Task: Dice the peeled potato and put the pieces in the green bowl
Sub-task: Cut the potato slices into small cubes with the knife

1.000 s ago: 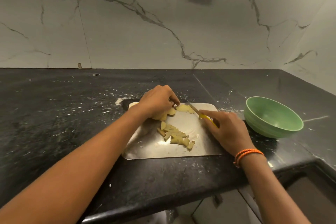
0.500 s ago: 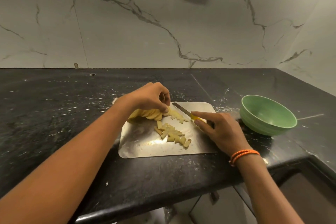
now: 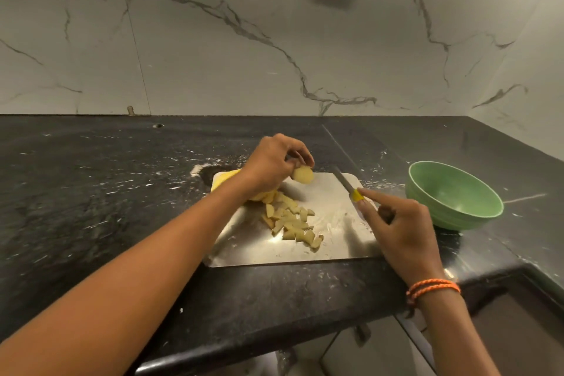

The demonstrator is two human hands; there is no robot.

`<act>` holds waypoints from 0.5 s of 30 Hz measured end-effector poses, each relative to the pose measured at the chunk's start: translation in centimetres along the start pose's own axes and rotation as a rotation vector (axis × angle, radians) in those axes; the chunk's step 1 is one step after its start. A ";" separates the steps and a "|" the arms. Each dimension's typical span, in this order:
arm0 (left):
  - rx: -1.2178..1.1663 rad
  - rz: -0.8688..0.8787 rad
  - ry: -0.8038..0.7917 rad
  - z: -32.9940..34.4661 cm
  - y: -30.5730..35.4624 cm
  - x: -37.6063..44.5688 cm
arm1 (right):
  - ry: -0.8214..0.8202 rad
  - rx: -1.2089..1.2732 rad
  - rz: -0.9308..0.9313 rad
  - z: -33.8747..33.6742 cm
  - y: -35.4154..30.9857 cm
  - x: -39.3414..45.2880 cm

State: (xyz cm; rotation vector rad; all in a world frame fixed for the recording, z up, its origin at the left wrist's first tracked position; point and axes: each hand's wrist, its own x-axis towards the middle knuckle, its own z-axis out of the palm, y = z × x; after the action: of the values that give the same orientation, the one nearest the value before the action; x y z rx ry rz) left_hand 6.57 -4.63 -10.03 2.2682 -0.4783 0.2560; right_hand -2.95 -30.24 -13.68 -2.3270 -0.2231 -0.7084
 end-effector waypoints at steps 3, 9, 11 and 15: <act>0.240 0.004 -0.005 2.2 0.4 -0.1 | 0.027 -0.111 0.047 0.3 -0.4 -0.6; 0.290 -0.068 -0.154 0.8 0.1 -0.3 | -0.023 -0.213 0.015 1.6 -2.6 -1.5; 0.314 -0.072 -0.199 0.9 0.3 -0.4 | -0.041 -0.207 -0.009 2.1 -3.3 -1.4; 0.383 -0.062 -0.087 1.9 0.6 -0.3 | -0.070 -0.208 -0.012 2.4 -3.8 -1.1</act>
State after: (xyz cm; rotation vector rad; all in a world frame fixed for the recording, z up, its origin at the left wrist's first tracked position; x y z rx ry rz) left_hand 6.17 -6.34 -11.03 2.6716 -0.4310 0.2340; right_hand -4.07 -25.77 -13.65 -2.5526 -0.2034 -0.6849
